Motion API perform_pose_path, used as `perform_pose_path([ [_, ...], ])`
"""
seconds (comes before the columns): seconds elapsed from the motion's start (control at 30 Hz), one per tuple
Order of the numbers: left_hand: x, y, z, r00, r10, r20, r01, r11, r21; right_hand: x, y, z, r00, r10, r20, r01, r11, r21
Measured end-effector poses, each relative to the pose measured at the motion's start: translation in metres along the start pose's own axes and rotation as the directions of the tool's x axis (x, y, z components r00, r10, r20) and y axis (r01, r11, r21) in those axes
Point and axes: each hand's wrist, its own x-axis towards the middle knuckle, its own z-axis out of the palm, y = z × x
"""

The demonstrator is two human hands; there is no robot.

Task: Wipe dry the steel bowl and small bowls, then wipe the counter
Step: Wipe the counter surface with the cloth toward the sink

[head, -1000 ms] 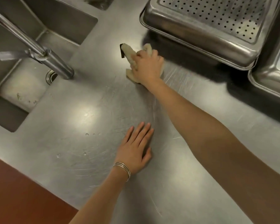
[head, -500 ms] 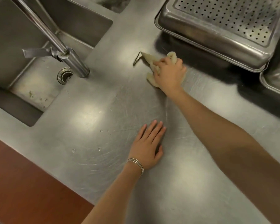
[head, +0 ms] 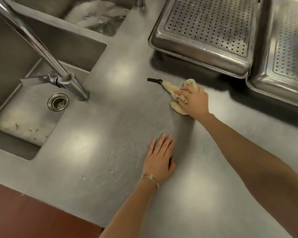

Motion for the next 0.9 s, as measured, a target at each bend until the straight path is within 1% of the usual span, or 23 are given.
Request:
perform_pose_path([
  [0.1, -0.009, 0.001, -0.005, 0.987, 0.156, 0.026, -0.156, 0.988, -0.005, -0.013, -0.021, 0.000, 0.998, 0.056, 0.023, -0.056, 0.998, 0.026],
  [0.13, -0.015, 0.000, -0.009, 0.980, 0.197, 0.016, -0.197, 0.980, 0.000, -0.024, -0.027, 0.003, 0.999, 0.027, 0.018, -0.028, 0.999, 0.031],
  [0.17, -0.024, -0.004, -0.014, 0.977, 0.211, -0.008, -0.211, 0.977, 0.005, -0.040, -0.033, 0.007, 0.999, -0.035, -0.009, 0.035, 0.999, 0.037],
  [0.2, -0.036, -0.011, -0.020, 0.978, 0.203, -0.044, -0.203, 0.979, 0.001, -0.057, -0.036, 0.011, 0.991, -0.123, -0.043, 0.126, 0.991, 0.054],
  [0.23, -0.050, -0.023, -0.028, 0.981, 0.178, -0.077, -0.180, 0.984, -0.011, -0.074, -0.036, 0.017, 0.968, -0.239, -0.076, 0.243, 0.969, 0.047],
  [0.3, -0.083, -0.059, -0.047, 0.986, 0.113, -0.121, -0.115, 0.993, -0.013, -0.098, -0.031, 0.022, 0.877, -0.473, -0.089, 0.473, 0.881, -0.024],
  [0.33, -0.100, -0.081, -0.056, 0.988, 0.085, -0.128, -0.084, 0.996, 0.009, -0.102, -0.026, 0.023, 0.841, -0.534, -0.081, 0.532, 0.845, -0.051],
  [0.37, -0.117, -0.104, -0.066, 0.992, 0.054, -0.118, -0.050, 0.998, 0.036, -0.100, -0.025, 0.023, 0.849, -0.523, -0.074, 0.521, 0.852, -0.039],
  [0.4, -0.133, -0.126, -0.075, 0.995, 0.010, -0.100, -0.004, 0.998, 0.061, -0.096, -0.032, 0.022, 0.900, -0.427, -0.090, 0.428, 0.904, -0.014],
  [0.43, -0.147, -0.148, -0.085, 0.996, -0.049, -0.079, 0.055, 0.995, 0.081, -0.091, -0.048, 0.020, 0.964, -0.236, -0.123, 0.240, 0.970, 0.024],
  [0.47, -0.160, -0.169, -0.093, 0.991, -0.116, -0.064, 0.122, 0.988, 0.096, -0.086, -0.071, 0.019, 0.989, 0.014, -0.149, -0.005, 0.998, 0.064],
  [0.5, -0.172, -0.188, -0.099, 0.981, -0.186, -0.051, 0.191, 0.976, 0.107, -0.081, -0.097, 0.020, 0.960, 0.239, -0.147, -0.228, 0.969, 0.091],
  [0.53, -0.182, -0.205, -0.104, 0.968, -0.247, -0.042, 0.251, 0.961, 0.117, -0.079, -0.123, 0.019, 0.922, 0.370, -0.119, -0.359, 0.928, 0.104],
  [0.57, -0.191, -0.220, -0.107, 0.955, -0.294, -0.033, 0.296, 0.947, 0.126, -0.078, -0.147, 0.021, 0.916, 0.390, -0.094, -0.380, 0.919, 0.108],
  [0.6, -0.197, -0.232, -0.109, 0.947, -0.320, -0.022, 0.320, 0.939, 0.130, -0.080, -0.169, 0.025, 0.938, 0.337, -0.079, -0.328, 0.938, 0.111],
  [0.63, -0.201, -0.241, -0.108, 0.946, -0.324, -0.014, 0.323, 0.937, 0.130, -0.085, -0.188, 0.030, 0.964, 0.246, -0.098, -0.233, 0.965, 0.122],
  [0.7, -0.205, -0.251, -0.106, 0.955, -0.296, -0.005, 0.295, 0.948, 0.118, -0.106, -0.223, 0.043, 0.978, 0.093, -0.188, -0.067, 0.988, 0.143],
  [0.73, -0.206, -0.253, -0.104, 0.961, -0.277, -0.003, 0.276, 0.955, 0.109, -0.122, -0.236, 0.048, 0.976, 0.020, -0.215, 0.010, 0.990, 0.137],
  [0.77, -0.207, -0.256, -0.103, 0.966, -0.258, -0.003, 0.257, 0.961, 0.101, -0.140, -0.246, 0.052, 0.974, -0.072, -0.213, 0.101, 0.987, 0.125],
  [0.83, -0.209, -0.263, -0.102, 0.975, -0.221, -0.005, 0.221, 0.971, 0.088, -0.174, -0.245, 0.058, 0.942, -0.273, -0.196, 0.296, 0.950, 0.100],
  [0.87, -0.211, -0.266, -0.102, 0.979, -0.204, -0.001, 0.203, 0.976, 0.081, -0.186, -0.238, 0.056, 0.918, -0.344, -0.198, 0.367, 0.926, 0.092],
  [0.9, -0.212, -0.268, -0.102, 0.982, -0.189, 0.004, 0.188, 0.979, 0.072, -0.189, -0.231, 0.054, 0.908, -0.361, -0.214, 0.387, 0.917, 0.095],
])
